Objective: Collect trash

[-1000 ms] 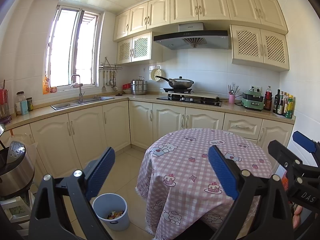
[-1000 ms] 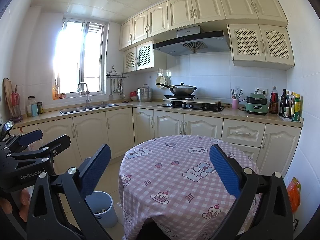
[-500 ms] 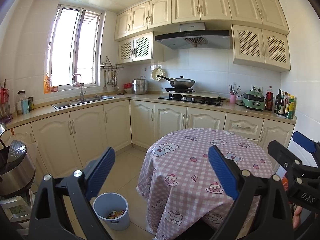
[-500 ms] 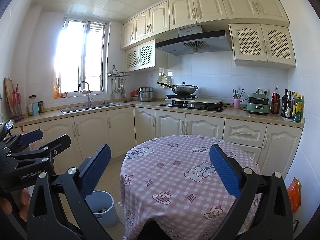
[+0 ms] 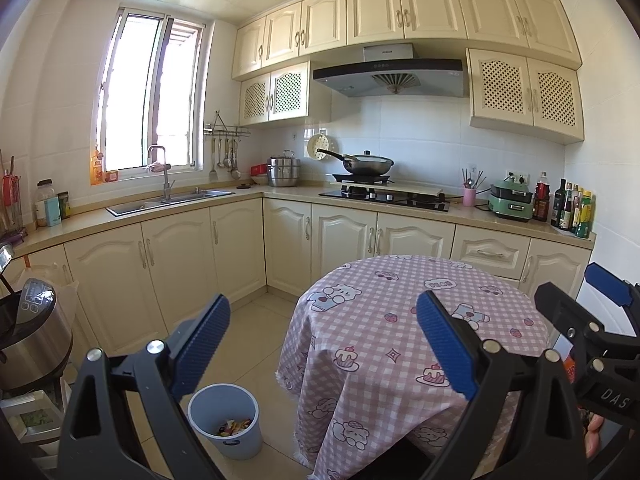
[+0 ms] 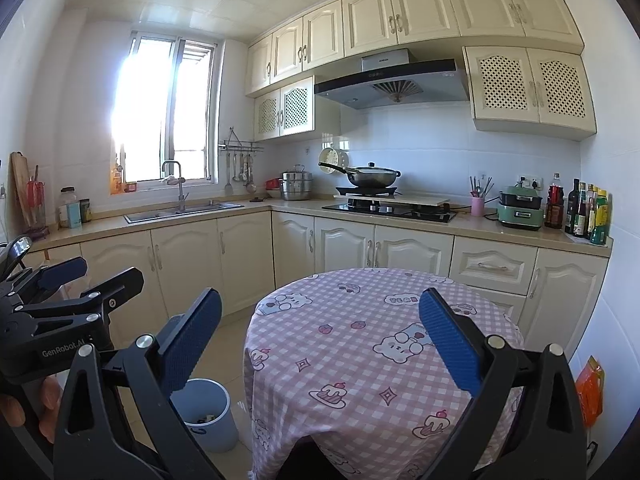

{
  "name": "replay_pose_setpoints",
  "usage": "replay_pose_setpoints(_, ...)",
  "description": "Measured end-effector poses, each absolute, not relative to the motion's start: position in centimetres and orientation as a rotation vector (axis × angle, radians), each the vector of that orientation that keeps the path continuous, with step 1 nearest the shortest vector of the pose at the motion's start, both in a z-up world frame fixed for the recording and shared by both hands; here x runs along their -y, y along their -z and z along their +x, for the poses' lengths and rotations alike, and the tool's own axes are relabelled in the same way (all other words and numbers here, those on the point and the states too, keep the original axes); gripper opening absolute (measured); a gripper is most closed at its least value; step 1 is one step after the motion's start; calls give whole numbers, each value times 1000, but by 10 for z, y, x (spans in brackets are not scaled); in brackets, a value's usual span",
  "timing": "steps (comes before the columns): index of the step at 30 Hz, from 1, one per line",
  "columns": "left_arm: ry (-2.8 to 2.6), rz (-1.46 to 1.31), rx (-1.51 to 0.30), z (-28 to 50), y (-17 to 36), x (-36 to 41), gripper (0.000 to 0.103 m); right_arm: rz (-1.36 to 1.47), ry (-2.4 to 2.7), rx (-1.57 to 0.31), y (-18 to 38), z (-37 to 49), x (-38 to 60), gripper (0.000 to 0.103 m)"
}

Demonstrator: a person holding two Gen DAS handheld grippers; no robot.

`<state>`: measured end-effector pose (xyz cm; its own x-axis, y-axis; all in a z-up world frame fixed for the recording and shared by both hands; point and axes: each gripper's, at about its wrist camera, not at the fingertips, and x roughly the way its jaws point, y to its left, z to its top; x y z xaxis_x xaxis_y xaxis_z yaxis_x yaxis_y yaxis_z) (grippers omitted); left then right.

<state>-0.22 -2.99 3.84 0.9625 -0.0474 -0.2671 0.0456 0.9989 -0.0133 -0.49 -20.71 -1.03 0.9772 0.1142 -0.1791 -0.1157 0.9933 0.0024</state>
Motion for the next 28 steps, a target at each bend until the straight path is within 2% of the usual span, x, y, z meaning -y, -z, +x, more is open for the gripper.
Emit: replay_pose_setpoints(28,62,-8,-334,17,-21,28,92,9,-126,-236,21,23,210,95)
